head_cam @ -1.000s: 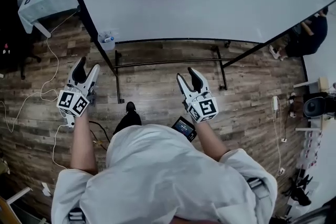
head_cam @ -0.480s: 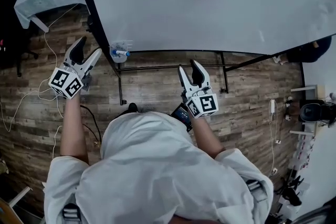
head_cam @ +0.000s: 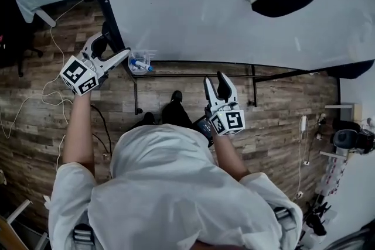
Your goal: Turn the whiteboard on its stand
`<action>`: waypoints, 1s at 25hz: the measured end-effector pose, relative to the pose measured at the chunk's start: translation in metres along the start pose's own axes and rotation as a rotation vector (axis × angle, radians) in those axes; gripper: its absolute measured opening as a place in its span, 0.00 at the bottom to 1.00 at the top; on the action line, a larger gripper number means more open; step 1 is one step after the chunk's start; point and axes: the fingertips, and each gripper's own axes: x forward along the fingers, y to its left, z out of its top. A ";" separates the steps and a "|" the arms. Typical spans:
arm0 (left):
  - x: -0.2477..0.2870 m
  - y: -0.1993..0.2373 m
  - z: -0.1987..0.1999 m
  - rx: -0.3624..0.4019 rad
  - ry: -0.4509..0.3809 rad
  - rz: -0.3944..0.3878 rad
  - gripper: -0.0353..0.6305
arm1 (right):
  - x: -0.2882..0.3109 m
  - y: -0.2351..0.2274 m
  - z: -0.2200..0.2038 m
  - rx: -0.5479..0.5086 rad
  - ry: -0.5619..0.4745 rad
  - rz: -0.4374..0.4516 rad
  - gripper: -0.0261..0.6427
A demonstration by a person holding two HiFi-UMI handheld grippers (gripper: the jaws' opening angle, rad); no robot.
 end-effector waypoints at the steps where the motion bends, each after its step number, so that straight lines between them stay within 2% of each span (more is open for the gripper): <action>1: 0.003 -0.001 -0.001 0.003 0.004 -0.024 0.53 | 0.003 -0.001 -0.002 -0.003 0.002 0.006 0.31; 6: 0.009 -0.006 0.002 0.005 -0.002 -0.094 0.53 | 0.012 0.003 -0.002 -0.008 0.015 0.028 0.31; 12: 0.006 -0.005 0.006 0.034 -0.006 -0.107 0.49 | 0.021 0.008 0.001 -0.015 -0.005 0.021 0.31; 15: 0.005 -0.001 0.004 0.032 -0.005 -0.090 0.38 | 0.021 0.005 -0.001 -0.002 0.001 0.012 0.30; 19: 0.004 -0.001 0.004 0.031 0.004 -0.108 0.37 | 0.025 0.003 0.003 0.032 -0.002 0.000 0.29; 25: 0.005 -0.002 0.005 0.053 -0.007 -0.120 0.35 | 0.029 0.009 0.008 0.009 -0.009 0.028 0.28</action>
